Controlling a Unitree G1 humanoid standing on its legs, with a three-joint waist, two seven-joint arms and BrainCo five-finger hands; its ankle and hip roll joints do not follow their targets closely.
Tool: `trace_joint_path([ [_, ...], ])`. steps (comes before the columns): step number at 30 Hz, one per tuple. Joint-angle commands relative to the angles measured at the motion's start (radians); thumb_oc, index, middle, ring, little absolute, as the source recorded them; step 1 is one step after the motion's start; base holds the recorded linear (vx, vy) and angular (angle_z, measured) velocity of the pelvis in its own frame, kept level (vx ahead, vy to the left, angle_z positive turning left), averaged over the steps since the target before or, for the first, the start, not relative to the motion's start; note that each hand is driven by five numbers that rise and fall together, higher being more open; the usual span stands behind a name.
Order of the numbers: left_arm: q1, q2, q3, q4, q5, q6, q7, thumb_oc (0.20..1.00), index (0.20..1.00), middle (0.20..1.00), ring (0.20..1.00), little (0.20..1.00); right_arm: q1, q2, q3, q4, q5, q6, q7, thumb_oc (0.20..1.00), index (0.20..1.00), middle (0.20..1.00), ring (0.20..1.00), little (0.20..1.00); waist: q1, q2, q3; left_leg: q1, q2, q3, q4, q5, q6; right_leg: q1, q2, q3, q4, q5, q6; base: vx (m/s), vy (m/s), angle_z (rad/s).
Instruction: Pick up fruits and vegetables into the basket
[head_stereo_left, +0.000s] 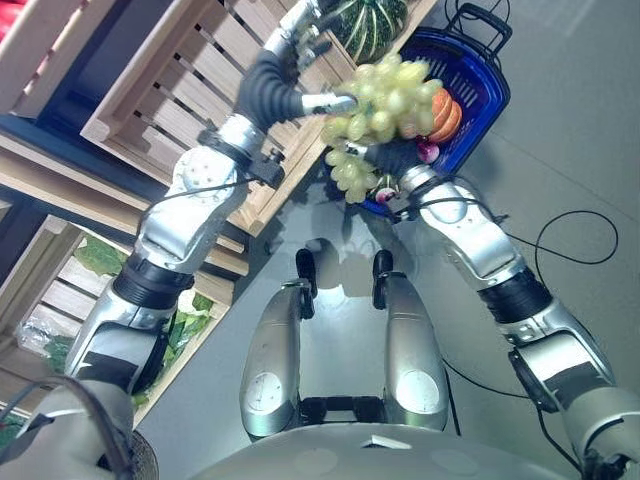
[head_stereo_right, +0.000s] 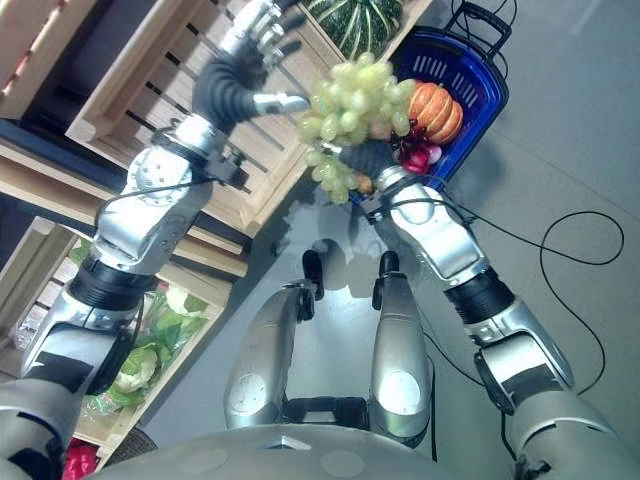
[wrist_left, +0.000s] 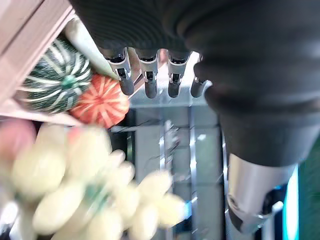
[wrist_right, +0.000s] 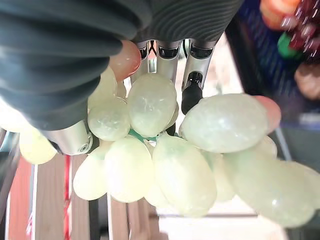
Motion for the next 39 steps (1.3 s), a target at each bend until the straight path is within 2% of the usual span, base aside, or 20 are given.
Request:
trace_joint_path([
  [1,0.033,-0.006,0.077,-0.123,-0.063,-0.190,0.022,1.000,1.000,1.000,1.000,1.000,-0.012,0.049,-0.044,-0.135,0.010,-0.134,0.022,0.200,0.200,0.200,0.200,0.200,-0.004,-0.028,-0.053,0.037,-0.066,0.049,0.034,-0.105,0.067,0.032,0.042,-0.054,-0.069,0.054,0.003,0.00,-0.048,-0.02],
  [2,0.052,-0.025,0.081,-0.122,-0.082,-0.233,0.001,1.000,1.000,1.000,1.000,1.000,-0.007,0.068,-0.029,-0.096,0.018,-0.150,0.000,0.200,0.200,0.200,0.200,0.200,0.002,-0.028,-0.053,0.033,-0.068,0.042,0.045,-0.115,0.067,0.032,0.041,-0.055,-0.061,0.044,0.003,0.03,-0.050,-0.03],
  [4,0.080,-0.071,0.069,-0.113,-0.072,-0.296,-0.018,1.000,1.000,1.000,1.000,1.000,-0.003,0.114,0.004,-0.019,-0.063,-0.203,-0.056,0.200,0.200,0.200,0.200,0.200,0.008,-0.022,-0.053,0.021,-0.069,0.038,0.051,-0.110,0.063,0.024,0.040,-0.059,-0.055,0.045,0.001,0.02,-0.038,0.00],
  [6,0.105,-0.101,0.061,-0.109,-0.074,-0.359,-0.032,1.000,1.000,1.000,1.000,1.000,0.025,0.122,0.016,0.006,-0.101,-0.254,-0.096,0.200,0.200,0.200,0.200,0.200,0.008,-0.019,-0.053,0.007,-0.068,0.041,0.051,-0.109,0.065,0.012,0.036,-0.064,-0.052,0.043,0.001,-0.01,-0.033,0.02],
  [9,0.136,-0.121,0.067,-0.105,-0.063,-0.403,-0.046,1.000,1.000,1.000,1.000,1.000,0.055,0.107,0.002,0.012,-0.112,-0.297,-0.116,0.200,0.200,0.200,0.200,0.200,0.008,-0.022,-0.053,-0.010,-0.063,0.047,0.055,-0.109,0.065,-0.002,0.036,-0.069,-0.050,0.040,0.001,-0.01,-0.042,0.04],
  [11,0.164,-0.131,0.068,-0.104,-0.079,-0.408,-0.084,1.000,1.000,1.000,1.000,1.000,0.067,0.088,-0.016,0.023,-0.108,-0.334,-0.126,0.200,0.200,0.200,0.200,0.200,0.010,-0.025,-0.053,-0.031,-0.060,0.046,0.062,-0.109,0.064,-0.021,0.037,-0.072,-0.042,0.039,0.000,-0.02,-0.064,0.04],
  [15,0.221,-0.149,0.048,-0.074,-0.179,-0.320,-0.218,1.000,1.000,1.000,1.000,1.000,0.080,0.049,-0.069,0.058,-0.082,-0.374,-0.117,0.200,0.200,0.200,0.200,0.200,0.017,-0.027,-0.053,-0.083,-0.055,0.044,0.078,-0.107,0.064,-0.066,0.039,-0.082,-0.025,0.039,0.000,-0.02,-0.070,0.05],
  [18,0.276,-0.145,0.013,-0.031,-0.166,-0.235,-0.230,1.000,1.000,1.000,1.000,1.000,0.085,0.005,-0.111,0.078,-0.016,-0.377,-0.109,0.200,0.200,0.200,0.200,0.200,0.026,-0.024,-0.053,-0.140,-0.052,0.041,0.088,-0.101,0.066,-0.120,0.039,-0.092,-0.006,0.041,0.002,-0.03,-0.076,0.10],
  [19,0.280,-0.144,0.011,-0.029,-0.172,-0.229,-0.235,1.000,1.000,1.000,1.000,1.000,0.085,0.001,-0.115,0.080,-0.010,-0.379,-0.108,0.200,0.200,0.200,0.200,0.200,0.027,-0.024,-0.053,-0.145,-0.051,0.041,0.089,-0.101,0.067,-0.124,0.039,-0.093,-0.005,0.042,0.003,-0.03,-0.074,0.10],
  [21,0.338,-0.129,-0.015,0.005,-0.216,-0.116,-0.278,1.000,1.000,1.000,1.000,1.000,0.088,-0.048,-0.150,0.102,0.040,-0.391,-0.102,0.200,0.200,0.200,0.200,0.200,0.039,-0.018,-0.053,-0.196,-0.049,0.037,0.092,-0.093,0.068,-0.173,0.036,-0.103,0.007,0.045,0.004,-0.03,-0.076,0.10],
  [22,0.343,-0.127,-0.018,0.009,-0.222,-0.094,-0.276,1.000,1.000,1.000,1.000,1.000,0.088,-0.052,-0.153,0.104,0.042,-0.388,-0.103,0.200,0.200,0.200,0.200,0.200,0.040,-0.017,-0.053,-0.201,-0.049,0.036,0.093,-0.093,0.068,-0.177,0.036,-0.104,0.008,0.045,0.004,0.05,-0.070,0.13],
  [23,0.384,-0.118,-0.036,0.027,-0.207,-0.069,-0.293,1.000,1.000,1.000,1.000,1.000,0.091,-0.077,-0.162,0.112,0.067,-0.389,-0.105,0.200,0.200,0.200,0.200,0.200,0.048,-0.013,-0.053,-0.209,-0.050,0.027,0.103,-0.118,0.064,-0.187,0.037,-0.100,0.028,0.019,0.014,-0.02,-0.052,0.10],
  [24,0.389,-0.114,-0.039,0.029,-0.198,-0.050,-0.297,1.000,1.000,1.000,1.000,1.000,0.083,-0.088,-0.168,0.113,0.080,-0.388,-0.106,0.200,0.200,0.200,0.200,0.200,0.051,-0.011,-0.053,-0.239,-0.048,0.034,0.095,-0.088,0.070,-0.215,0.035,-0.111,0.019,0.047,0.004,0.03,-0.083,0.07],
  [25,0.442,-0.094,-0.074,0.058,-0.172,-0.016,-0.316,1.000,1.000,1.000,1.000,1.000,0.084,-0.120,-0.177,0.132,0.126,-0.391,-0.116,0.200,0.200,0.200,0.200,0.200,0.061,-0.004,-0.053,-0.251,-0.049,0.024,0.106,-0.115,0.067,-0.231,0.035,-0.107,0.042,0.021,0.013,-0.02,-0.050,0.00],
  [26,0.442,-0.094,-0.074,0.058,-0.172,-0.016,-0.316,1.000,1.000,1.000,1.000,1.000,0.084,-0.120,-0.177,0.132,0.126,-0.391,-0.116,0.200,0.200,0.200,0.200,0.200,0.061,-0.004,-0.053,-0.251,-0.049,0.024,0.106,-0.115,0.067,-0.231,0.035,-0.107,0.042,0.021,0.013,0.05,-0.068,0.04],
  [27,0.467,-0.073,-0.098,0.096,-0.160,0.016,-0.317,1.000,1.000,1.000,1.000,1.000,0.064,-0.146,-0.185,0.165,0.172,-0.393,-0.126,0.200,0.200,0.200,0.200,0.200,0.070,0.006,-0.053,-0.284,-0.046,0.021,0.107,-0.110,0.069,-0.266,0.034,-0.109,0.050,0.023,0.013,-0.01,-0.031,0.05],
  [30,0.487,-0.056,-0.128,0.144,-0.118,0.024,-0.304,1.000,1.000,1.000,1.000,1.000,0.030,-0.174,-0.195,0.211,0.230,-0.390,-0.135,0.200,0.200,0.200,0.200,0.200,0.081,0.020,-0.053,-0.330,-0.043,0.013,0.110,-0.103,0.070,-0.315,0.029,-0.111,0.062,0.024,0.012,-0.02,-0.030,0.08],
  [35,0.497,-0.017,-0.154,0.215,-0.067,0.043,-0.213,1.000,1.000,1.000,1.000,1.000,-0.042,-0.222,-0.215,0.290,0.314,-0.348,-0.126,0.200,0.200,0.200,0.200,0.200,0.100,0.050,-0.053,-0.411,-0.032,0.002,0.117,-0.086,0.064,-0.405,0.016,-0.113,0.101,0.018,0.010,-0.01,-0.010,0.09],
  [39,0.501,0.010,-0.160,0.242,-0.049,0.045,-0.181,1.000,1.000,1.000,1.000,1.000,-0.086,-0.256,-0.224,0.331,0.355,-0.300,-0.104,0.200,0.200,0.200,0.200,0.200,0.113,0.075,-0.053,-0.460,-0.029,-0.008,0.105,-0.063,0.055,-0.462,0.011,-0.110,0.118,0.017,0.009,-0.01,-0.003,0.06],
])
